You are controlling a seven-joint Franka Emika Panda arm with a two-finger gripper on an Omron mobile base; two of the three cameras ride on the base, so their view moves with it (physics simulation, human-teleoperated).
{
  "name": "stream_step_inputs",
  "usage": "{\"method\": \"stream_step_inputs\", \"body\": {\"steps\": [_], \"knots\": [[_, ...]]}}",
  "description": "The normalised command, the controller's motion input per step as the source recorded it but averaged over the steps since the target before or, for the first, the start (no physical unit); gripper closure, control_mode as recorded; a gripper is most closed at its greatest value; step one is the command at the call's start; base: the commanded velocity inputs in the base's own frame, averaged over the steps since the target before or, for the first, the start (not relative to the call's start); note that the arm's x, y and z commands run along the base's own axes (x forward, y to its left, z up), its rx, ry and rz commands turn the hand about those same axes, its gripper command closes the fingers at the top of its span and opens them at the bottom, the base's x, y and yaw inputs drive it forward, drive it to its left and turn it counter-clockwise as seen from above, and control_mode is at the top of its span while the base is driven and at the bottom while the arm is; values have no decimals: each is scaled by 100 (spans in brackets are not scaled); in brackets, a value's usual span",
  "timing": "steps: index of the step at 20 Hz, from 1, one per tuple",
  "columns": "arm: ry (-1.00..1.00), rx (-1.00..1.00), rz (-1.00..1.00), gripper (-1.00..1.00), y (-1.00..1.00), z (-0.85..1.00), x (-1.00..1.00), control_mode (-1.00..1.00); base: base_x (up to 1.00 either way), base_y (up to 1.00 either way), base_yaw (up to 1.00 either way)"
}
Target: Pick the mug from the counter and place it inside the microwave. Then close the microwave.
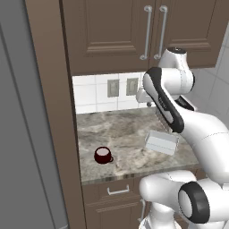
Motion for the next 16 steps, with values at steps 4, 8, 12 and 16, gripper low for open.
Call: {"method": "stream_step_inputs", "body": {"steps": [4,8,12,16], "knots": [[0,0,0,-100,0,0,-20,-100,0,0,0],[0,4,0,-100,7,-3,-44,-100,0,0,0],[0,4,0,-100,10,-13,-54,-100,0,0,0],[0,3,3,-100,18,-23,-54,-100,0,0,0]]}}
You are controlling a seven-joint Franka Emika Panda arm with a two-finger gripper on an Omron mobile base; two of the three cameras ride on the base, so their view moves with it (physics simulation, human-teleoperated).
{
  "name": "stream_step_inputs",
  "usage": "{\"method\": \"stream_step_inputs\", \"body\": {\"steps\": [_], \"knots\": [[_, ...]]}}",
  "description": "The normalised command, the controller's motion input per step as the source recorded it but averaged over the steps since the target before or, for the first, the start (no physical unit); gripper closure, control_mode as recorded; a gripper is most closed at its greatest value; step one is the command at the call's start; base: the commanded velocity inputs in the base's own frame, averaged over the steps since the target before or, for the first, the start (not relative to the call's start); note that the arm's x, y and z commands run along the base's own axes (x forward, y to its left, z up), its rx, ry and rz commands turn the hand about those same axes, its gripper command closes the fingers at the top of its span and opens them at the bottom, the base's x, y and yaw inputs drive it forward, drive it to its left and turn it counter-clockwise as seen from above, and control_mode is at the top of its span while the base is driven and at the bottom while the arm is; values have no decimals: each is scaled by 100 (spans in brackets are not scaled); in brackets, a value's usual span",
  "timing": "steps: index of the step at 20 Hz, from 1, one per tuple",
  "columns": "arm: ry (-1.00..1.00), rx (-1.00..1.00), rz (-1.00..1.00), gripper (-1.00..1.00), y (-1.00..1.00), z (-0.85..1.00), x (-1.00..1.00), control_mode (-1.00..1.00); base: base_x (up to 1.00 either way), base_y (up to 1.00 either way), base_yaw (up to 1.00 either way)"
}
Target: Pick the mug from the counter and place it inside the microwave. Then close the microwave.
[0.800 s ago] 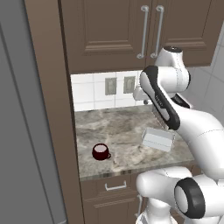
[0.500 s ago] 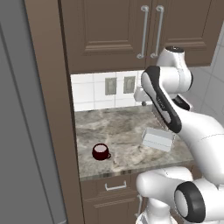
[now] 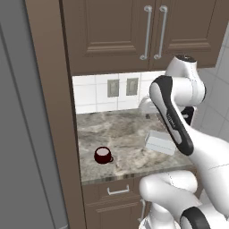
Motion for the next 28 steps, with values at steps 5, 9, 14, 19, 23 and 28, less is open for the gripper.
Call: {"method": "stream_step_inputs", "body": {"steps": [5,9,14,19,23,28], "knots": [[0,1,17,-100,42,-18,-16,-100,0,0,0],[-1,0,20,-100,42,-1,16,-100,0,0,0],[11,0,11,-100,16,-5,-1,-100,0,0,0],[2,0,8,-100,5,-9,0,-100,0,0,0],[1,0,5,-100,20,-18,0,-100,0,0,0],[3,0,2,-100,31,-27,0,-100,0,0,0]]}}
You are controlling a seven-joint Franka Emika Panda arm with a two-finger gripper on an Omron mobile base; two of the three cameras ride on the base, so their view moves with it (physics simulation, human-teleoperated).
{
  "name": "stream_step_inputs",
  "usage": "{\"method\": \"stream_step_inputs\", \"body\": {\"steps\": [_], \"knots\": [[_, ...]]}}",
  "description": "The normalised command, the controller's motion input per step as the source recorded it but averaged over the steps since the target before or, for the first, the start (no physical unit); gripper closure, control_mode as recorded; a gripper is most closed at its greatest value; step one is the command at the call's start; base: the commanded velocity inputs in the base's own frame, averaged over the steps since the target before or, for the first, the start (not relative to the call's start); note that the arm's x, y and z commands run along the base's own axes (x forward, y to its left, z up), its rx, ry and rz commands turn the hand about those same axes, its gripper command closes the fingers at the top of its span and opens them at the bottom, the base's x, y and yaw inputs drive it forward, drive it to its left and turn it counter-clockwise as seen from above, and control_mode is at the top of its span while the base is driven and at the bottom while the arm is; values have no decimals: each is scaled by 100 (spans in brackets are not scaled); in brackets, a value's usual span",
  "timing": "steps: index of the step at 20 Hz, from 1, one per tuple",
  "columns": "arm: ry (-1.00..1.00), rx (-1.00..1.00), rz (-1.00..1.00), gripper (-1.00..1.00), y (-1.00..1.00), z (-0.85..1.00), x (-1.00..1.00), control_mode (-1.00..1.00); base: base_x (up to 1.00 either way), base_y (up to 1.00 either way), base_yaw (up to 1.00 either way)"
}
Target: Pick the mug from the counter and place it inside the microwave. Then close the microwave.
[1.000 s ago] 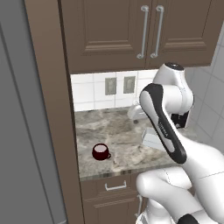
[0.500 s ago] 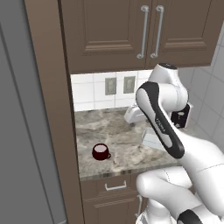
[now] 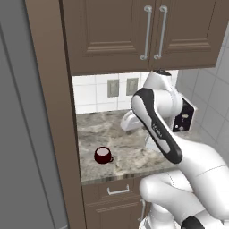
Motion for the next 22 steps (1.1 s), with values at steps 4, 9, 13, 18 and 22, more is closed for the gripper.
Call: {"method": "stream_step_inputs", "body": {"steps": [4,9,13,18,22], "knots": [[1,0,0,-100,30,-46,0,-100,0,0,0],[0,0,0,-100,18,-58,1,-100,0,0,0],[-6,0,0,-100,4,-50,14,-100,0,0,0],[-8,-2,0,-100,12,-26,20,-100,0,0,0],[-18,-6,0,-100,20,-1,20,-100,0,0,0]]}}
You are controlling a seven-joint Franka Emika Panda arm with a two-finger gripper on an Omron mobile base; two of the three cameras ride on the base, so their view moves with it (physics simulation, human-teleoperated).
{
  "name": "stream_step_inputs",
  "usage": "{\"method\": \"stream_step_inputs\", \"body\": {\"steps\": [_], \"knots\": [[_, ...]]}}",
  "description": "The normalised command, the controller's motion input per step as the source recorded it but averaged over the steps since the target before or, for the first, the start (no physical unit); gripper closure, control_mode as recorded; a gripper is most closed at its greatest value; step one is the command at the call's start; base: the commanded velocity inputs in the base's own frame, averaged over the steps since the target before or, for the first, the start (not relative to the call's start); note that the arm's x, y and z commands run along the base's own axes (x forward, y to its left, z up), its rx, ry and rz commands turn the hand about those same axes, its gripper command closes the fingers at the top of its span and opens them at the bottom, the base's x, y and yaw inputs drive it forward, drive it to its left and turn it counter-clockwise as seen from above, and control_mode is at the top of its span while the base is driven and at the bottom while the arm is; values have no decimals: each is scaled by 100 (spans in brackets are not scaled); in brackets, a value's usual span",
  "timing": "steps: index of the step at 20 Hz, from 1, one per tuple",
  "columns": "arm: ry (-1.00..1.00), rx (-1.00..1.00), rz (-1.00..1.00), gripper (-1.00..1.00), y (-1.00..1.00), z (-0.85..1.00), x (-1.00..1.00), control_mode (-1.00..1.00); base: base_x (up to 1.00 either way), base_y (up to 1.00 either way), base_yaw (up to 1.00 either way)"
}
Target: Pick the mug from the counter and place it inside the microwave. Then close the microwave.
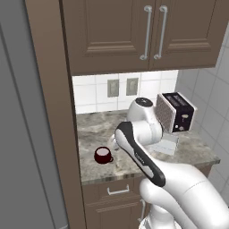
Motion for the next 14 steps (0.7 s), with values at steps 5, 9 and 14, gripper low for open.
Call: {"method": "stream_step_inputs", "body": {"steps": [5,9,14], "knots": [[-14,-3,0,-100,17,-1,10,-100,0,0,0],[-3,0,0,-100,0,-23,1,-100,0,0,0],[0,0,0,-100,5,-32,0,-100,0,0,0]]}}
